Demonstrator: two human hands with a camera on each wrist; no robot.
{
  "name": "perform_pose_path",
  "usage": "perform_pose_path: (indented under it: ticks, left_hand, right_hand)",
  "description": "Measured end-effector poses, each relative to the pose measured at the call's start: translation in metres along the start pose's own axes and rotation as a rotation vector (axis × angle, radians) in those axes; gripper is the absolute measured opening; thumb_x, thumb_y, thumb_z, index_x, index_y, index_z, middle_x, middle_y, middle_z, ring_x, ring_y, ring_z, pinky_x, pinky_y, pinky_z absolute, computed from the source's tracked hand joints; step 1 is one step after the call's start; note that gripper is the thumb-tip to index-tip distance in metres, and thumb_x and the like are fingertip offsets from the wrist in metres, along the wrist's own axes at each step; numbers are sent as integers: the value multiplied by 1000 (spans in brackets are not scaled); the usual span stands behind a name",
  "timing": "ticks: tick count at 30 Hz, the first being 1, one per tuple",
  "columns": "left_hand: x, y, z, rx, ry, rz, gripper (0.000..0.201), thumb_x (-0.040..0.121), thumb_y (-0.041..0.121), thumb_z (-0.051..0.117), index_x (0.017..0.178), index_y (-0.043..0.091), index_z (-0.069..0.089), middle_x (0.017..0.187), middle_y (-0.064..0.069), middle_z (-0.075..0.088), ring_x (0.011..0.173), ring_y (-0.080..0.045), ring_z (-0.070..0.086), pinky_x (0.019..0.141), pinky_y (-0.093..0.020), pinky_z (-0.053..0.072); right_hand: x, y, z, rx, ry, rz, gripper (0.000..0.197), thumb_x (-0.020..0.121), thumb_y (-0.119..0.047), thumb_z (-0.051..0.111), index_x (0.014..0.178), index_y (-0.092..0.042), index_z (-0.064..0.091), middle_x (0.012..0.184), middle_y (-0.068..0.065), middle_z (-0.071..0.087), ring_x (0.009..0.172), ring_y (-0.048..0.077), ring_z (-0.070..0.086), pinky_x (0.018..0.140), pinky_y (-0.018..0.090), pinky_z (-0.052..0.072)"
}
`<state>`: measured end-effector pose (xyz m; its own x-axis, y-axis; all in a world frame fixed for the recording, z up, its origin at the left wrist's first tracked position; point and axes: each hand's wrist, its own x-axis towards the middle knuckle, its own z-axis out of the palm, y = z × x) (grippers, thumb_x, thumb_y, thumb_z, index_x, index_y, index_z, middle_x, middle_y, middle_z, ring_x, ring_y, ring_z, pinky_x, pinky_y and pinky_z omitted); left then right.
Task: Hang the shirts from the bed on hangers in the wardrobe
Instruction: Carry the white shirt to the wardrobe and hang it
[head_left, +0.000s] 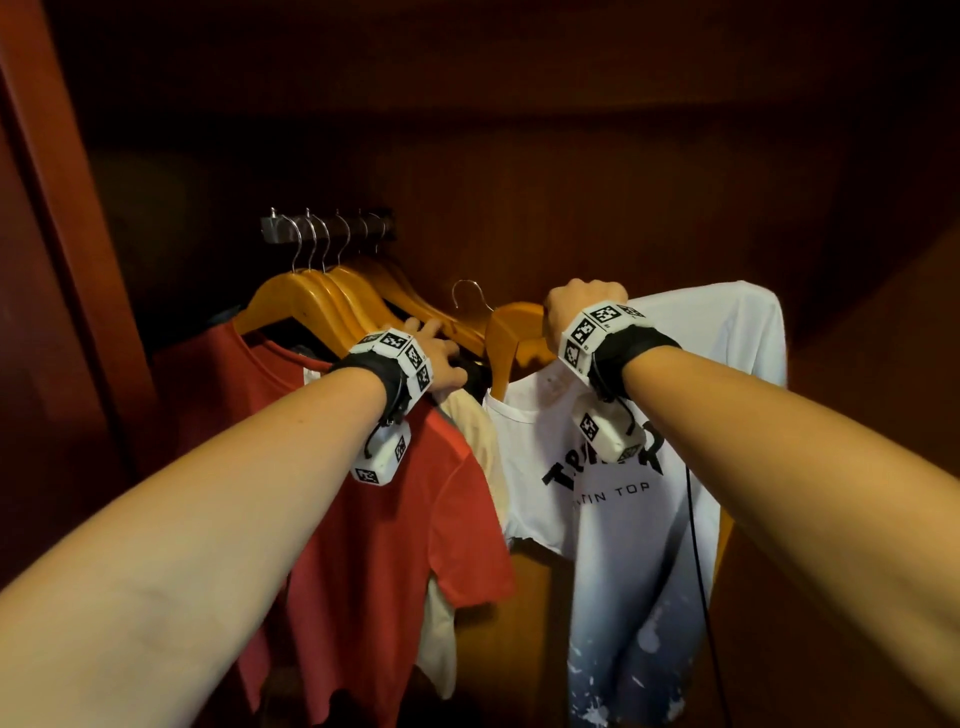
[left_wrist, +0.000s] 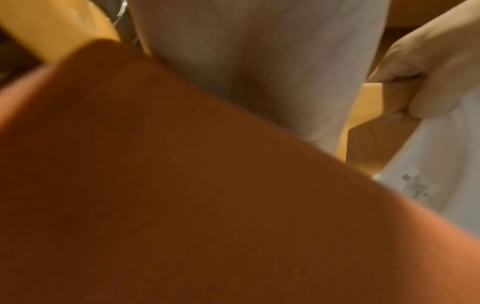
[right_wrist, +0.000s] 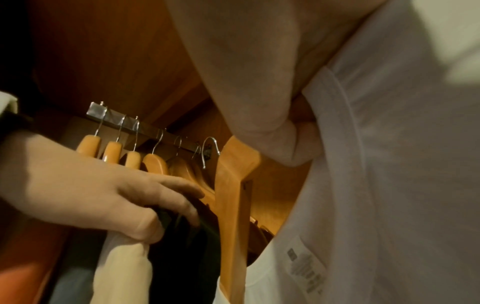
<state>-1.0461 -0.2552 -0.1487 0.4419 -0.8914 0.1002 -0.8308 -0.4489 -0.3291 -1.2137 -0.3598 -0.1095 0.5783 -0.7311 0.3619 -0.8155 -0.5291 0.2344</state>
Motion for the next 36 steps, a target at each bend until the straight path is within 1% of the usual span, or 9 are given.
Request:
perform_pose_path:
  ticks: [7, 11, 14, 20, 24, 28, 31, 34, 36]
  left_hand:
    - [5, 6, 5, 59, 47, -62, 55, 90, 58, 35, 133, 28, 52, 141, -7, 40, 135, -27, 29, 109, -52, 25]
    - [7, 10, 6, 25, -6, -101, 59, 86, 60, 39, 133, 26, 53, 147, -13, 35, 137, -33, 30, 109, -53, 28]
    - [7, 10, 6, 82, -36, -80, 57, 90, 60, 34, 130, 27, 57, 150, -11, 36, 139, -33, 27, 110, -53, 20]
    - [7, 7, 0, 59, -68, -84, 74, 67, 74, 30, 126, 35, 53, 140, -13, 45, 131, -37, 30, 107, -54, 22]
    - [5, 11, -3, 31, -109, -49, 86, 54, 79, 20, 110, 33, 66, 124, -6, 61, 118, -30, 51, 100, -50, 32]
    - [1, 11, -11, -151, -153, -22, 58, 77, 72, 38, 91, 25, 68, 101, -4, 70, 93, -26, 63, 90, -40, 45]
    - [0, 9, -15, -170, -146, -23, 51, 78, 65, 41, 85, 23, 69, 87, -4, 69, 80, -24, 62, 78, -36, 45]
    - [0, 2, -17, -160, -70, -44, 44, 82, 59, 41, 67, 20, 56, 73, 0, 62, 73, -21, 58, 81, -37, 40]
    - [2, -7, -18, -67, -6, -46, 44, 91, 54, 37, 67, 21, 53, 80, -2, 63, 89, -25, 59, 96, -44, 32]
  right_hand:
    - [-9, 15, 5, -25, -30, 56, 18, 90, -32, 64, 94, -16, 58, 76, 2, 55, 81, 24, 63, 79, 36, 53]
    - [-9, 16, 6, -4, -16, 66, 17, 91, -31, 65, 101, -17, 63, 75, 1, 55, 77, 24, 61, 69, 34, 48]
    - [-5, 11, 6, 19, -12, 58, 16, 93, -26, 61, 107, -18, 64, 76, 2, 54, 74, 24, 57, 67, 35, 43]
    - [-1, 8, 5, 22, 12, 54, 17, 92, -26, 63, 107, -17, 64, 74, 2, 53, 75, 26, 56, 70, 37, 42]
    - [-1, 2, 3, 57, 45, 31, 21, 96, -27, 60, 114, -18, 64, 77, 2, 55, 76, 26, 56, 71, 38, 41]
    - [-2, -5, -3, 164, 42, -23, 28, 93, -21, 62, 121, -20, 61, 92, 4, 59, 81, 28, 55, 73, 39, 43]
    - [-3, -10, -6, 266, 12, -39, 32, 89, -20, 67, 120, -20, 61, 96, 5, 61, 89, 29, 62, 76, 41, 48]
    - [0, -14, -6, 373, -43, -44, 32, 88, -20, 68, 119, -21, 61, 101, 6, 65, 93, 30, 65, 83, 43, 54]
    - [1, -19, -6, 443, -62, -55, 32, 88, -21, 68, 119, -21, 61, 101, 6, 66, 91, 29, 66, 87, 46, 55]
